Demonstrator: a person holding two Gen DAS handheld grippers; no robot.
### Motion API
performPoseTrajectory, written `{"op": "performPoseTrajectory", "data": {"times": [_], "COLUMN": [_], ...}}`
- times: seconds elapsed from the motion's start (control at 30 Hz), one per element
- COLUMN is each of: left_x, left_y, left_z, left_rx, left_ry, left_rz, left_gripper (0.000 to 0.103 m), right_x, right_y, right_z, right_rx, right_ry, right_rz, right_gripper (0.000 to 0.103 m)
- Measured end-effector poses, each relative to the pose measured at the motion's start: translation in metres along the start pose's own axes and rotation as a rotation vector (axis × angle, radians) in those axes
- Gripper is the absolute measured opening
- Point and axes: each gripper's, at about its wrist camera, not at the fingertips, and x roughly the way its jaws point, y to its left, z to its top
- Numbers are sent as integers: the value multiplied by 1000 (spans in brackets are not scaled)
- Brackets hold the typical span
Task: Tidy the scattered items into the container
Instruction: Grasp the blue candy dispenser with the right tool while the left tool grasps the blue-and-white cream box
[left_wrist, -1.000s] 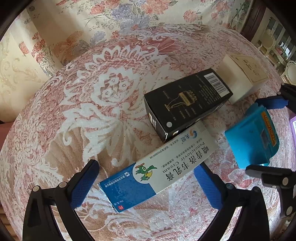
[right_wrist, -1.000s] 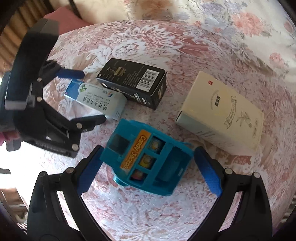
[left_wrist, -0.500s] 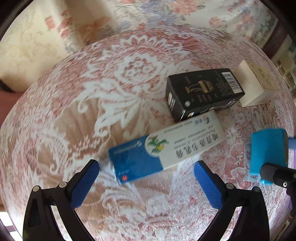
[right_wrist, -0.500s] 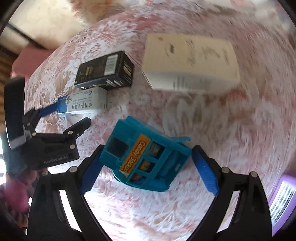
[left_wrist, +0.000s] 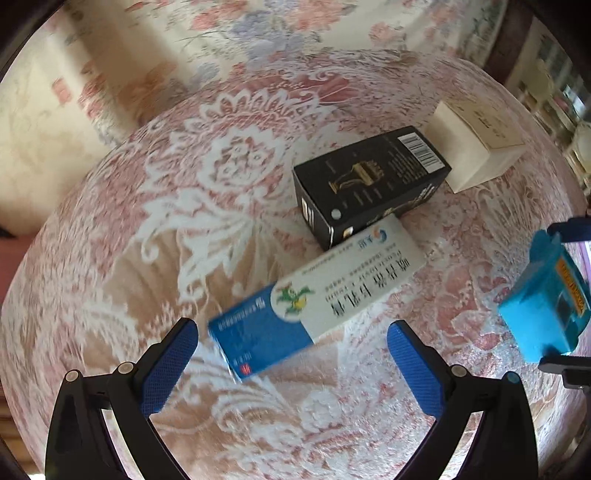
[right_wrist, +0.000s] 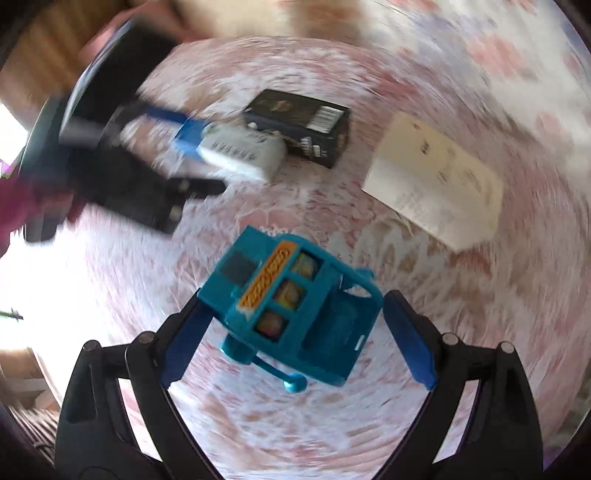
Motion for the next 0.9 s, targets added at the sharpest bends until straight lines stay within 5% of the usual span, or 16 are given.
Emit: {"op": "performPoseTrajectory", "data": {"times": [0.3,0.63,0.73,0.9], "left_x": [12,20,17,3], "left_y": [-3,-8,-28,-35], "left_z": [31,52,8,-4], "left_rx": [80,52,52,46], "left_ry": [10,-15,-21,-45], "left_rz": [-17,-36,-34,-41], "left_gripper": [103,103,103,98], "right_x": [8,17,25,37], "right_y": [-8,-11,-11,-11], "right_z": [-4,-9,-5,-3], "right_rx": [-144,-101,-98,-96], "right_ry": [10,22,28,42], "right_rz": [-48,-26,-37,-70], "right_gripper": [93,95,95,93]}}
